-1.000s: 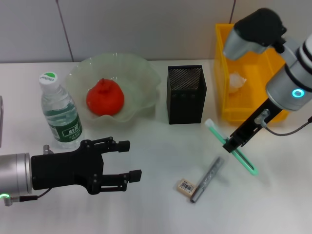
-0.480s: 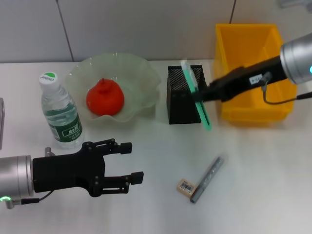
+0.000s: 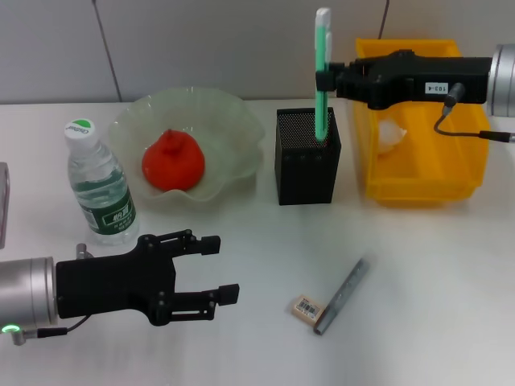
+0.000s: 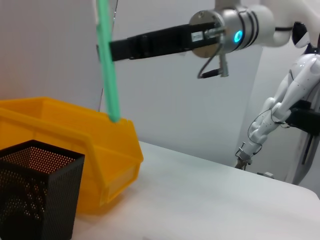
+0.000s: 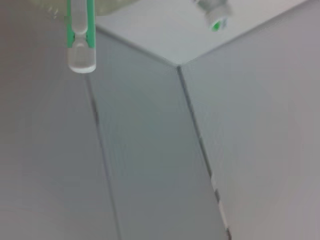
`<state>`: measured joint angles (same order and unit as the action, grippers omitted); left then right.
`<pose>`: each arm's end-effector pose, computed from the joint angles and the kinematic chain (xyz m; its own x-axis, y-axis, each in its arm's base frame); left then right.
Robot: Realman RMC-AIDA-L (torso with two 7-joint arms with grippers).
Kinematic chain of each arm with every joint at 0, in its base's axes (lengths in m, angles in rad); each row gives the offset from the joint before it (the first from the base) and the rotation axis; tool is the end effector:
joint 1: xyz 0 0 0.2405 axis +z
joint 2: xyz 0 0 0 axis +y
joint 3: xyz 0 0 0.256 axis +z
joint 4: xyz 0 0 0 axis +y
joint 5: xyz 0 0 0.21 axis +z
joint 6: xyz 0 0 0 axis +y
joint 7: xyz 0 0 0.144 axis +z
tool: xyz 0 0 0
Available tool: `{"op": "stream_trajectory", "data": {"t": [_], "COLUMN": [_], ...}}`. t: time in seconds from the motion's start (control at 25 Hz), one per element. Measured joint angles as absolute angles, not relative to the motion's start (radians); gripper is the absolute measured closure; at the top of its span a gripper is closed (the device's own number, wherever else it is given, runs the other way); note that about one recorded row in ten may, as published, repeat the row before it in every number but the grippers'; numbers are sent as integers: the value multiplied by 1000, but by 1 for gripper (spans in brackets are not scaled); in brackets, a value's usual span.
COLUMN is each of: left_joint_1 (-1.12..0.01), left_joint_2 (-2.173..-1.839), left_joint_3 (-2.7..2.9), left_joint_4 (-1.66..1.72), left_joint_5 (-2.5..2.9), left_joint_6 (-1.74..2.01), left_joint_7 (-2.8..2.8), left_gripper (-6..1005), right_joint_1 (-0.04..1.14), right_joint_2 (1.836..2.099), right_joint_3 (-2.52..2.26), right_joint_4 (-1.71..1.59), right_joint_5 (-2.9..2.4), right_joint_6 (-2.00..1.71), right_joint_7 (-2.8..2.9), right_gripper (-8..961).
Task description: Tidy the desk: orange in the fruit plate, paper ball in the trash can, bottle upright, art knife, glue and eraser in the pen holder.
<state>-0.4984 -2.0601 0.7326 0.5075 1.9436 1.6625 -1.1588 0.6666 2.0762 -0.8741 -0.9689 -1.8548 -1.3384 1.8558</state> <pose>-0.2665 0.2962 -0.0186 0.7932 0.2511 0.5548 0.3383 -0.9392 -0.0585 0.1594 0.4091 0.0440 0.7425 -0.3237 -0.5864 -0.5318 -0.8171 -0.2223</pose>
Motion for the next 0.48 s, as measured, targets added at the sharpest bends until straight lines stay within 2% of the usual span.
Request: {"op": "stream_trajectory", "data": {"t": [0.48], "left_joint_1": [-505], "left_joint_2": [-2060], "left_joint_3": [733], "left_joint_4": [508], "left_joint_5": [1943], "left_joint_6": [1664], "left_joint_7": [-1167], "left_gripper": [186], "right_joint_1": [737], "right_joint_2": [2081], "right_joint_3": [-884], "right_joint_4": [-724], "right_joint_5": [-1793], "right_joint_6": [-1082], "right_joint_7": [1679], "right_gripper": [724]}}
